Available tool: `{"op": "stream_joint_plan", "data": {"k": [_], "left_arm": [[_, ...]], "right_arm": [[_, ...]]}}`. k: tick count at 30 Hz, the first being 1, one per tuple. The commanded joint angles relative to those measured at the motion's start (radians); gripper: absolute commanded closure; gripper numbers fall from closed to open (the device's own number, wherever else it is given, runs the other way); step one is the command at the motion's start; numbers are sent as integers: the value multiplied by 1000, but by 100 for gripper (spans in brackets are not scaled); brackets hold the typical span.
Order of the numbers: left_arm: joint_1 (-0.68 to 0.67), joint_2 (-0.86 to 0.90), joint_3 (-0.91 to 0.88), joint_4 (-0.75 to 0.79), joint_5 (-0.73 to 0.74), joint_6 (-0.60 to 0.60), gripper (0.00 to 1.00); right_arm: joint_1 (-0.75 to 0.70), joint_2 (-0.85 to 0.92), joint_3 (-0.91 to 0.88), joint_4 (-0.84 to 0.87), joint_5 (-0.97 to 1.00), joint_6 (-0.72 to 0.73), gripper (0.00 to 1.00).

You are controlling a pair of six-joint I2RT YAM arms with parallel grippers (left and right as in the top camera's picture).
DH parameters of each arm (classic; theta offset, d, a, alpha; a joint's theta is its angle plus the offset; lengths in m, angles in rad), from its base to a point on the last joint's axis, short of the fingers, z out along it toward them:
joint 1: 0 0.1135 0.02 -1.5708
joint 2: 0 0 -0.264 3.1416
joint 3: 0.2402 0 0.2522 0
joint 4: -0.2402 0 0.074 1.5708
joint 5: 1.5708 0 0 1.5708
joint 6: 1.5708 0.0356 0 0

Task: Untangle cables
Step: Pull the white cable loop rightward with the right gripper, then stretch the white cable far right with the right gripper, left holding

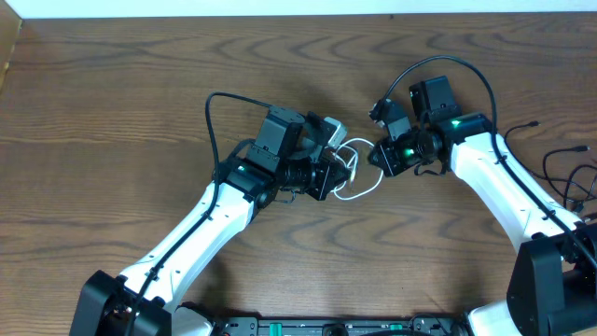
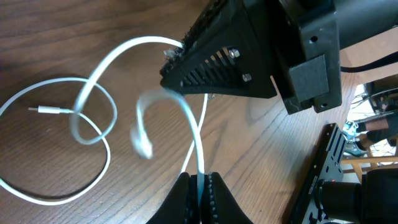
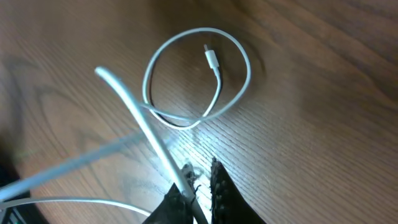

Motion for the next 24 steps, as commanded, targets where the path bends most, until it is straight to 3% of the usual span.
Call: {"op": "stream_joint_plan", "data": {"k": [1,7,12,19,24], "left_arm": [[8,-19,3,2,13,3,92],[33,-86,3,2,13,3,92],[65,-178,3,-26,-2,3,93],[134,-255,3,-208,-136,3,93],[185,-260,3,-268,-143,3,92]], "right_arm": [[3,7,10,-22,79,-10,93],[3,7,9,-58,272,44,99],[2,7,9,-60,464,211,99],[-14,7,9,-60,674,370,99],[-53,2,9,-55,701,390,99]]}}
